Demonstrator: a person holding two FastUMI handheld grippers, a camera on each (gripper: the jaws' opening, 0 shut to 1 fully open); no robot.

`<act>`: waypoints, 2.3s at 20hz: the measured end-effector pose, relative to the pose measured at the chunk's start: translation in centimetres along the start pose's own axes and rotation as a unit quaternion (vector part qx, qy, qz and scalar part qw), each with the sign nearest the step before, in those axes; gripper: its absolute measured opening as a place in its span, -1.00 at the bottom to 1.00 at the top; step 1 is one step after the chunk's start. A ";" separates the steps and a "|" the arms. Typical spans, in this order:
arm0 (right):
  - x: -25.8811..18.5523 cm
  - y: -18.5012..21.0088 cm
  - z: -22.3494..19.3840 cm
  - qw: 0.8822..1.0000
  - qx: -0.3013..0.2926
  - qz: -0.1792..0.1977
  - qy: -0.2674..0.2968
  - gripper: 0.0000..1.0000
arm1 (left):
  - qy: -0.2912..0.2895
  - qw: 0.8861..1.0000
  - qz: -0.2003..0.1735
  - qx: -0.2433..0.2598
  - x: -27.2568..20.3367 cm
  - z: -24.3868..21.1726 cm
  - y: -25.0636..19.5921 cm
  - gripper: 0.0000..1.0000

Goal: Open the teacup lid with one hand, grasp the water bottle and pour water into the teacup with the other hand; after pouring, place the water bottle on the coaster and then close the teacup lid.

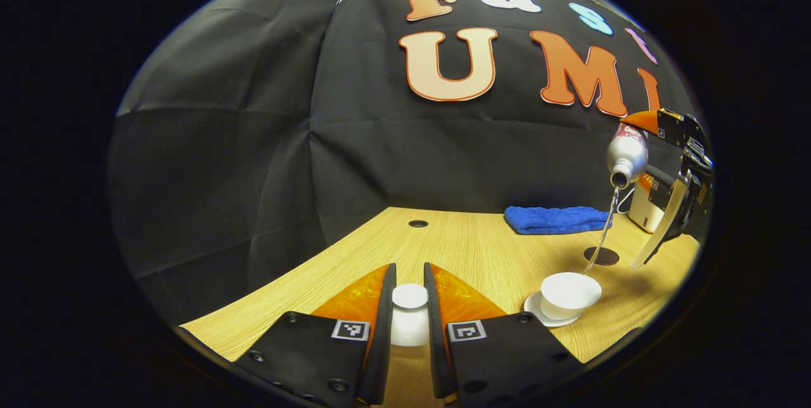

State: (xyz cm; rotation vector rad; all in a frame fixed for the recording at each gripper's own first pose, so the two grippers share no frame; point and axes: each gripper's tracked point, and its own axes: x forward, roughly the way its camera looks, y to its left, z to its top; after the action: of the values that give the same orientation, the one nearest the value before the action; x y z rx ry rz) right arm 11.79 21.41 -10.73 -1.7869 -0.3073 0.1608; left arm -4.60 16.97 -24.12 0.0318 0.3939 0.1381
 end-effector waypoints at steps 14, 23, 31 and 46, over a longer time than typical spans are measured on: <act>-0.3 1.8 2.2 0.998 -0.040 0.011 -0.038 0.57 | 0.008 1.000 0.007 0.002 -0.5 -1.0 0.3 -0.38; -0.7 4.1 4.4 0.996 -0.058 0.020 -0.070 0.58 | 0.006 1.000 0.009 0.007 -0.7 -0.9 0.2 -0.31; -1.4 5.4 5.4 0.996 -0.033 0.031 -0.078 0.58 | -0.011 1.000 0.003 0.007 -0.5 0.1 -0.8 -0.46; -2.5 5.4 2.6 0.969 0.236 0.069 -0.017 0.58 | -0.047 0.998 -0.029 0.013 -1.4 3.8 -4.9 -0.39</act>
State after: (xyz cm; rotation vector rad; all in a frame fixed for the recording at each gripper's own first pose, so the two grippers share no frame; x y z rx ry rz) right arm 9.40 21.98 -16.69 -1.3325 -0.1523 0.3352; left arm -3.77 11.86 -20.35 0.0517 0.3026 0.0744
